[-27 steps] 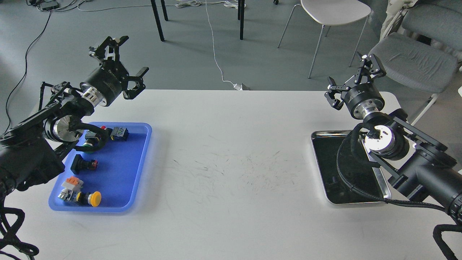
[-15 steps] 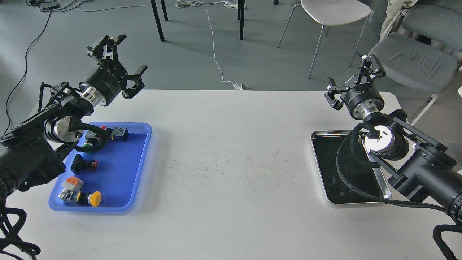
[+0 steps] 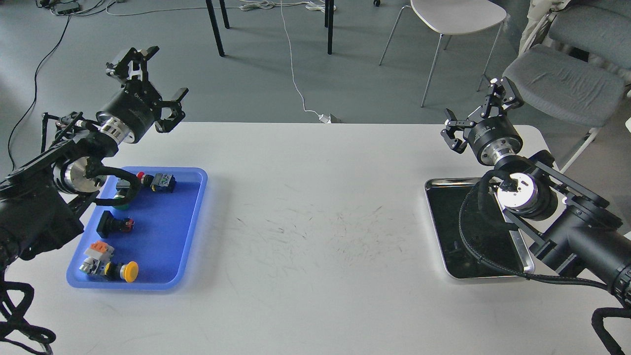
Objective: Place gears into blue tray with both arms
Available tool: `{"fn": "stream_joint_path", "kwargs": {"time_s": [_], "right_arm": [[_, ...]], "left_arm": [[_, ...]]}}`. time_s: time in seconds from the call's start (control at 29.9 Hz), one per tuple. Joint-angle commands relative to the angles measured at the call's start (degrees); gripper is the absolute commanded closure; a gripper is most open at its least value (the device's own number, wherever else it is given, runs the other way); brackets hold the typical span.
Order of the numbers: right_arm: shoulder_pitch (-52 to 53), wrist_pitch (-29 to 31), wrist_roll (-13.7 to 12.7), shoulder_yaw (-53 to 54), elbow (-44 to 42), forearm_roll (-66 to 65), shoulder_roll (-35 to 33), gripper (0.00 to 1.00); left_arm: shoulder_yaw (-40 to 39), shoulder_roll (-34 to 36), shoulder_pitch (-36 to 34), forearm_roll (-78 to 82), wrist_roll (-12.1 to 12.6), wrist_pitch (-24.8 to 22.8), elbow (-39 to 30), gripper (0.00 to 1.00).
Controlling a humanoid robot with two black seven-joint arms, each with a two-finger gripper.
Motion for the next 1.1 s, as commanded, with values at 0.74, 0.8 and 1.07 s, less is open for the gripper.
{"fn": "stream_joint_path", "kwargs": {"time_s": [0.74, 0.8, 1.07], "right_arm": [[-0.3, 8.8, 0.0, -0.9, 1.2, -0.1, -0.7, 0.01], [-0.3, 8.9, 0.0, -0.9, 1.2, -0.2, -0.8, 0.01], [-0.2, 6.7, 0.4, 0.1, 0.6, -0.1, -0.8, 0.01]], "left_arm": [[0.1, 0.1, 0.0, -0.1, -1.7, 0.0, 0.0, 0.01], [0.1, 0.2, 0.0, -0.2, -1.7, 0.0, 0.0, 0.01], [0.1, 0.2, 0.0, -0.1, -1.7, 0.0, 0.0, 0.01]]}}
